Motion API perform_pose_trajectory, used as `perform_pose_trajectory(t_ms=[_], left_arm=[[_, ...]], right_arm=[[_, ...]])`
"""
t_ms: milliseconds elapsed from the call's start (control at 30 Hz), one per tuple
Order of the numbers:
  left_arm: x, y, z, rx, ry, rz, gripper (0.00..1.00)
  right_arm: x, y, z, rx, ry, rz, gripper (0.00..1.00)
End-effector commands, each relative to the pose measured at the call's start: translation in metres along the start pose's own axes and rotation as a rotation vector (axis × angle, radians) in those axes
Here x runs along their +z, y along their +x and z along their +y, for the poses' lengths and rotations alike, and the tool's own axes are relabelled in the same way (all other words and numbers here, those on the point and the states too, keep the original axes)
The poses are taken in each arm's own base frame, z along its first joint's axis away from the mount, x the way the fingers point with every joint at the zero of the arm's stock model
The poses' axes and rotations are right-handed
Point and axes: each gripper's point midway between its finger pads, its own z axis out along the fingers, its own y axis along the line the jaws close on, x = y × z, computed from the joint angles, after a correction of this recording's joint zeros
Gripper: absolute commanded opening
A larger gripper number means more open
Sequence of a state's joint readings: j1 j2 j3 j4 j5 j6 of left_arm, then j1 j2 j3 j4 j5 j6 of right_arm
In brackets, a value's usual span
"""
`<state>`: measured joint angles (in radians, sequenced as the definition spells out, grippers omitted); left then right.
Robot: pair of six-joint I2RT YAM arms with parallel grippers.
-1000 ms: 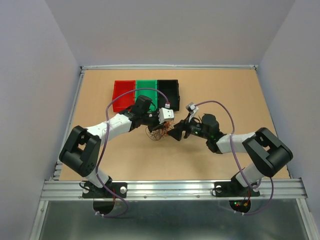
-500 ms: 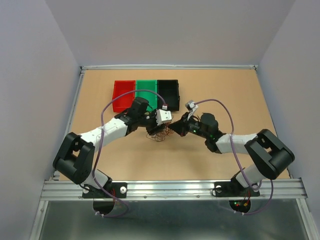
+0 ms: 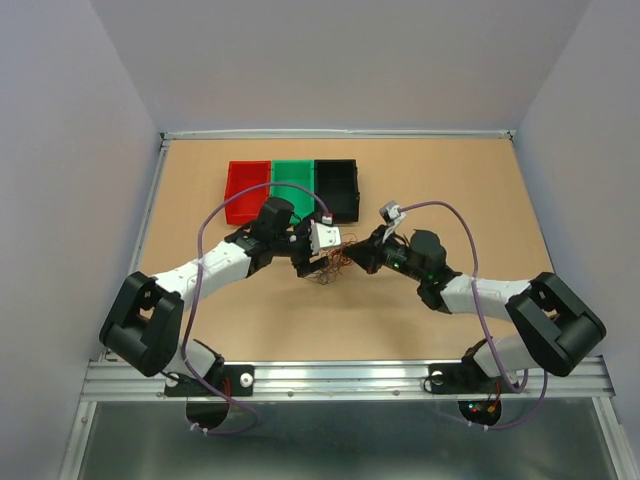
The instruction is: Untangle the cables
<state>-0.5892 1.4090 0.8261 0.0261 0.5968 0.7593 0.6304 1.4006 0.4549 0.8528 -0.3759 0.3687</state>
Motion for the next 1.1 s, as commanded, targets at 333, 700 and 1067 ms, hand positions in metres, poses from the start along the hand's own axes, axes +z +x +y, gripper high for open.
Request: perform_pose_trajectory(t_ms=[333, 700, 1067], left_arm=[[0.035, 0.000, -0.002, -0.032, 0.089, 0.010, 0.87], [0.016, 0.009, 0.053, -0.129, -0.152, 0.039, 0.00], [-0.097, -0.025, 0.123, -0.226, -0.529, -0.230, 0.00]], right_arm=[[-0.008, -0.014, 0.012, -0.045, -0.027, -0.059, 0.01], [-0.043, -0.037, -0.011, -0.013, 0.190, -0.170, 0.00], [-0.167, -0.054, -0.091, 0.116, 0.871, -0.423, 0.01]])
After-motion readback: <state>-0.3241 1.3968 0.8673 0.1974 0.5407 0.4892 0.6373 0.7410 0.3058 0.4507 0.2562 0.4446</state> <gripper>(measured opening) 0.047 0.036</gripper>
